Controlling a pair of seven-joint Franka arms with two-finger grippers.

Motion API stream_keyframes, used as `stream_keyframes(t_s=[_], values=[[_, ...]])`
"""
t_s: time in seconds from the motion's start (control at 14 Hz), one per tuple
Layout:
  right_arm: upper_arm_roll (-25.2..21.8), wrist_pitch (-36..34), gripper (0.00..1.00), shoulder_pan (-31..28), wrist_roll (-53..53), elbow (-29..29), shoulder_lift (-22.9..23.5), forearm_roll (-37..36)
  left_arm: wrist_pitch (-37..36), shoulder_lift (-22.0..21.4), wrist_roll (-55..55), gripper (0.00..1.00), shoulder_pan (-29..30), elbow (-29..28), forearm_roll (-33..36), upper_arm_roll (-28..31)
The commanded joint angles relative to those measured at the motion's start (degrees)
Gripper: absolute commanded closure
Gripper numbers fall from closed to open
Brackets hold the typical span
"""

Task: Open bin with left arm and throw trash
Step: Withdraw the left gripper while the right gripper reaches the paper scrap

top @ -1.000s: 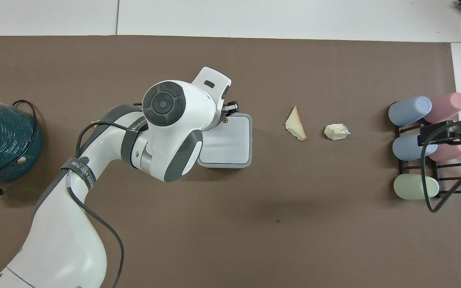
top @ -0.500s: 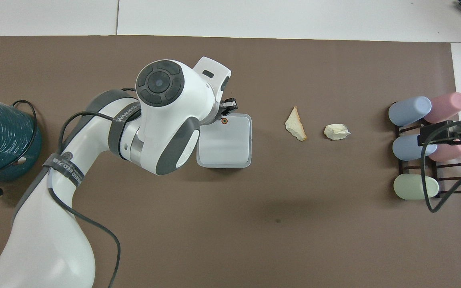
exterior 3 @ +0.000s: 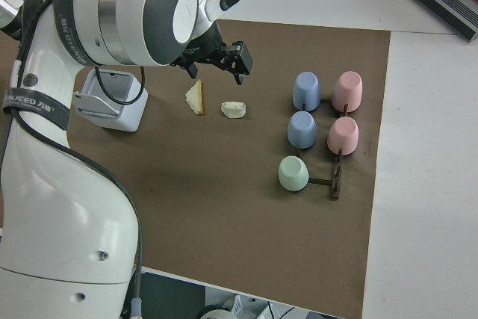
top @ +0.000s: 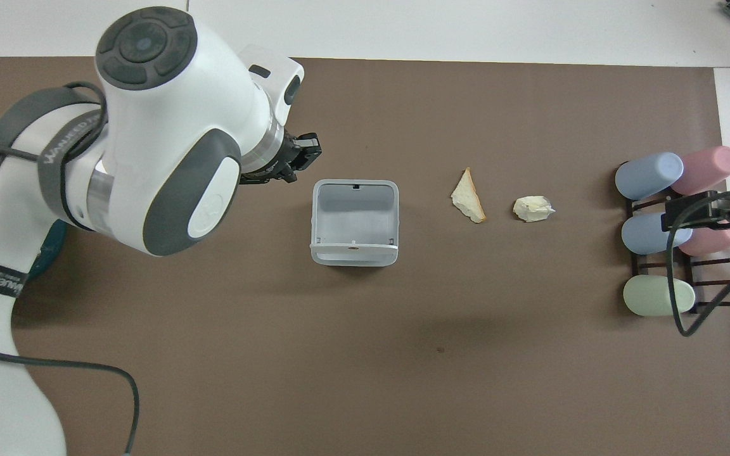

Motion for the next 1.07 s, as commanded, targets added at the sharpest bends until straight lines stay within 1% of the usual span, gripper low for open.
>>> stream_keyframes(t_s=[0.0, 0.14, 0.21, 0.29, 0.5, 0.57, 0.71, 0.86, 1.0], values=[[0.47, 4.54, 0.00, -0.02, -4.24, -3.31, -0.95, 1.21, -5.70, -3.11, 3.42, 1.00, 3.20, -0.01, 0.40, -0.02], [1.08, 12.52, 0.00, 3.30, -5.58, -7.88, -0.77, 1.82, -8.25, -5.92, 8.59, 1.00, 6.97, -0.01, 0.22, -0.28], [1.00, 17.69, 0.00, 5.24, -5.58, -10.86, -0.77, 1.82, -10.00, -6.45, 11.93, 1.00, 9.16, -0.01, 0.13, -0.19], [1.08, 20.79, 0.00, 6.65, -5.76, -12.37, -0.42, 1.82, -11.94, -6.89, 15.09, 1.00, 11.10, 0.17, 0.13, -0.28], [1.08, 27.39, 0.00, 9.55, -8.99, -13.08, 5.45, 1.82, -15.37, -7.95, 25.73, 1.00, 16.37, 0.17, 0.40, -0.10], [1.08, 29.24, 0.00, 9.74, -10.75, -13.09, 7.56, 1.91, -16.60, -8.21, 29.15, 1.00, 17.79, 0.17, 0.48, -0.02], [1.17, 33.28, 0.00, 9.91, -15.32, -13.09, 12.12, 1.91, -17.84, -10.05, 36.19, 1.00, 20.34, 0.08, 1.44, -0.02], [1.26, 38.20, 0.00, 10.18, -17.18, -13.17, 15.99, 1.91, -18.72, -11.81, 39.37, 1.00, 20.70, -0.18, 4.86, -0.28], [1.43, 43.04, 0.00, 10.88, -17.36, -14.48, 18.81, 1.91, -18.99, -12.34, 39.47, 0.98, 20.61, -0.45, 4.97, -0.37]])
